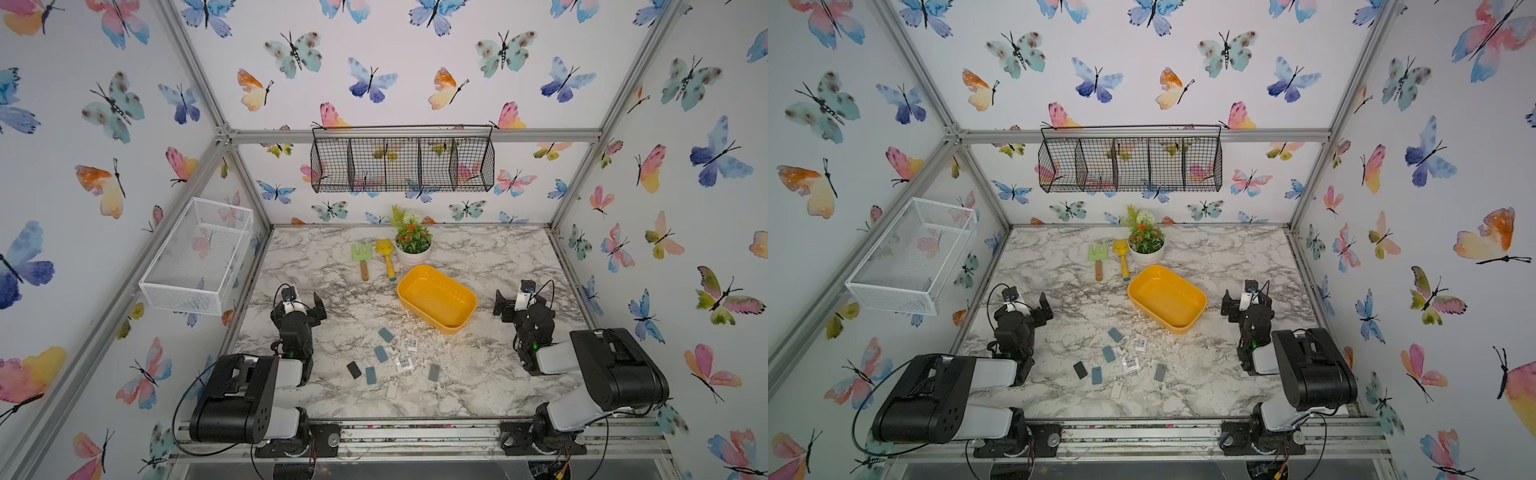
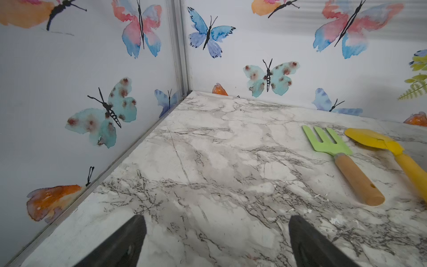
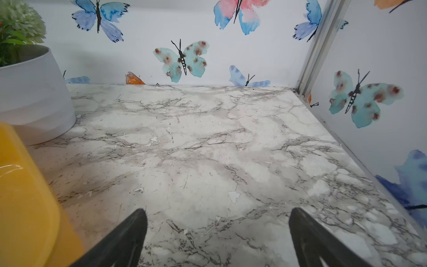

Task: Put the eraser in the storage box
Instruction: Pick up the eraser from the center of the board.

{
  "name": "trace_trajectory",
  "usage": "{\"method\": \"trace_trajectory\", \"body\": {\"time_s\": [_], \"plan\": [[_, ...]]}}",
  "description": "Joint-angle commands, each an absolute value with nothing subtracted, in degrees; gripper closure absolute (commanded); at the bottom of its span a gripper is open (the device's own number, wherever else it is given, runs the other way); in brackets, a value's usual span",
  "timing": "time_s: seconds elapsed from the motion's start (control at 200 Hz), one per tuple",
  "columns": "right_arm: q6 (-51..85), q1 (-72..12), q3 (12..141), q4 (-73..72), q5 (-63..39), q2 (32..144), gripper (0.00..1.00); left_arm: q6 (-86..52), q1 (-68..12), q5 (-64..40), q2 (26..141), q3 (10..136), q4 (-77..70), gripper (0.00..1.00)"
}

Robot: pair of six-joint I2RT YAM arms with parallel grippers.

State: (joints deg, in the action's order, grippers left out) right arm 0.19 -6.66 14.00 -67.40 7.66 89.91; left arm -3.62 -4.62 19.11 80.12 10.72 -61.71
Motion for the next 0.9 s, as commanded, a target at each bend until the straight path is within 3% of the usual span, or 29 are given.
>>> {"method": "trace_trajectory", "body": {"time_s": [0.0,0.596,0.691,0.741,0.791,0.896], "plan": [[-0.4,-6.2,14.8,-68.6,7.3,90.5,0.02,-3.1,-4.6,18.4,80.6,11.3,-62.8,0.01],[-0.4,-6.2,14.6,-68.8,7.3,90.5,0.02,-3.0,-4.5,18.0,80.6,11.3,-62.7,0.02],[0.0,-6.5,13.2,-73.1,12.6,89.1,0.02,-2.6,-4.1,15.9,79.6,13.0,-59.4,0.02],[1.0,-7.6,15.5,-61.3,17.0,82.0,0.02,-3.0,-4.0,18.1,77.7,15.2,-56.4,0.02],[3.7,-9.0,19.8,-48.9,19.8,74.4,0.02,-3.7,-3.6,17.3,74.4,20.2,-43.8,0.02],[13.0,-10.8,29.7,-33.6,15.3,66.8,0.02,-6.4,-3.6,16.5,67.8,27.3,-31.2,0.02]]}}
